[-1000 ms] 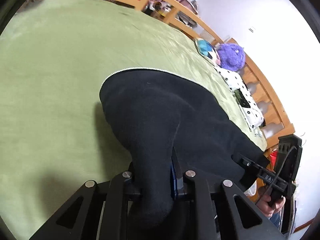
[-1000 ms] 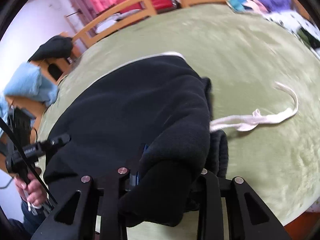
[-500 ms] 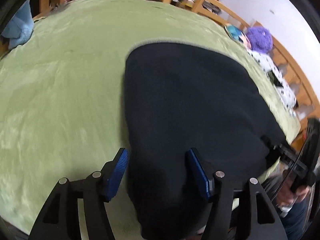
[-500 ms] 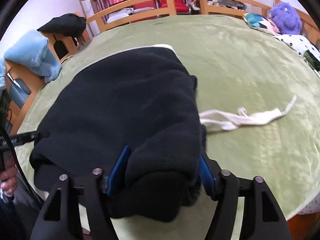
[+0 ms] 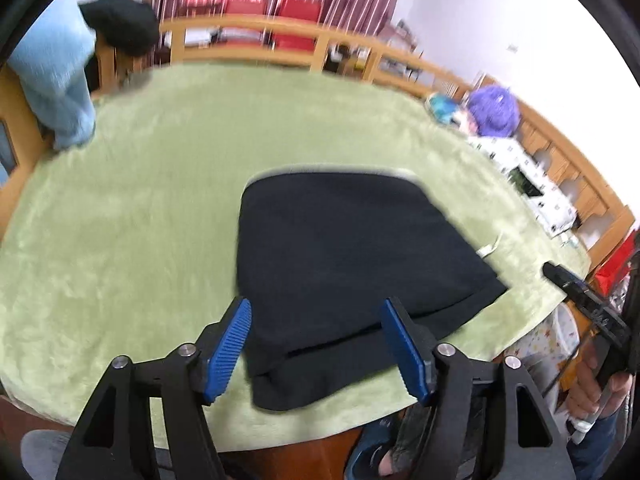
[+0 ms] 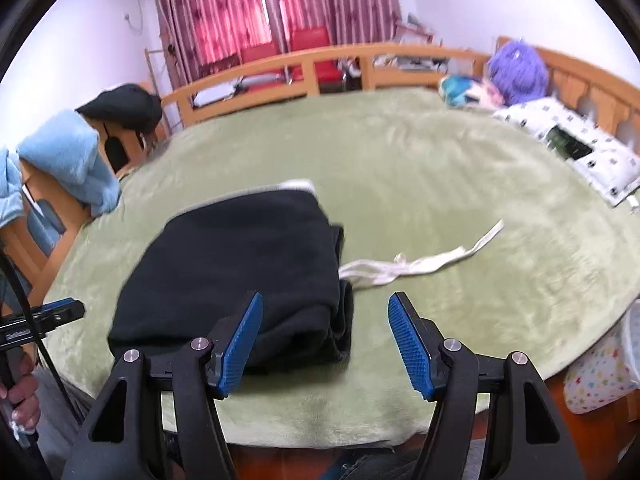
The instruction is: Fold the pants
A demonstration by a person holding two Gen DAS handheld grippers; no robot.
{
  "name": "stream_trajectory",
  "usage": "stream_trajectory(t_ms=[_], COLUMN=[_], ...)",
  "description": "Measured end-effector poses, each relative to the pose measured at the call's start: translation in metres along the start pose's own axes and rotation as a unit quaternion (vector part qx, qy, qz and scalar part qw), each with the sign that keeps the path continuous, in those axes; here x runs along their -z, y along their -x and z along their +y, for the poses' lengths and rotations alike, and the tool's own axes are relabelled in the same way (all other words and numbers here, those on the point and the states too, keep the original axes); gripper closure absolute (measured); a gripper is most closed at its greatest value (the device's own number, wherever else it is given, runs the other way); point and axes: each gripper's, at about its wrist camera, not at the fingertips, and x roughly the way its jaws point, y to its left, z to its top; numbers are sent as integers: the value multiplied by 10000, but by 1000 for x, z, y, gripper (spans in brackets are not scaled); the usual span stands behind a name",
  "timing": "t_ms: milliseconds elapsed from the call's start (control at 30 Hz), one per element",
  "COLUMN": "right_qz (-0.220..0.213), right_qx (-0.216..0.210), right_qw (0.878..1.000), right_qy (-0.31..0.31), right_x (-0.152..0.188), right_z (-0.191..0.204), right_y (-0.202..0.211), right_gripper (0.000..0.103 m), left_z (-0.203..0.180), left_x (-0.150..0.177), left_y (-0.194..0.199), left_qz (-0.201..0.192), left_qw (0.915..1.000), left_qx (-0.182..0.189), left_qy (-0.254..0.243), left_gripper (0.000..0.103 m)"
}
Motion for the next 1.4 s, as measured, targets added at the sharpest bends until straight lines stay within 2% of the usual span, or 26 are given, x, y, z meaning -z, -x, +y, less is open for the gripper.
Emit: stream_trajectory(t_ms=[133,167,267,300,333,467,833,1400], right_qz=[-179,-214,-247,-245,-256,-480,-444,-420], right_qx=[207,237,251,262,295,390,362,361], right_qw=[9996,9995,9994,9994,9992,9978,9982,9983], right_qy=[11,-8,12,31,36,228,194,159], right_x=[-8,-9,-12,-13,-13,-10,-8,-9], right_z=[5,3,2,3,2,7,11,16], right_y=[33,39,58,62,66,83,89,94], right_gripper=[38,37,31,24,13,1,1,1], left_z=[-27,-33,-44,-46,-48,-62,-74,-69], left_x=[-3,-6,-9,-8,-6,-1,3,3], left_y=[40,44,60,64,66,73,78,79], left_qz=[-440,-499,-688,-711,-726,-741,-784,-805], left_qw=[9988,9985,9973,9971,9970,9965,9959,9958], left_qx=[-131,-119,-146,-158,-178,-288,-371,-382], left_qy=[-174,-197,-188,-199,-200,-264,-267,-202], left_gripper=[26,20,15,12,11,9,9,9])
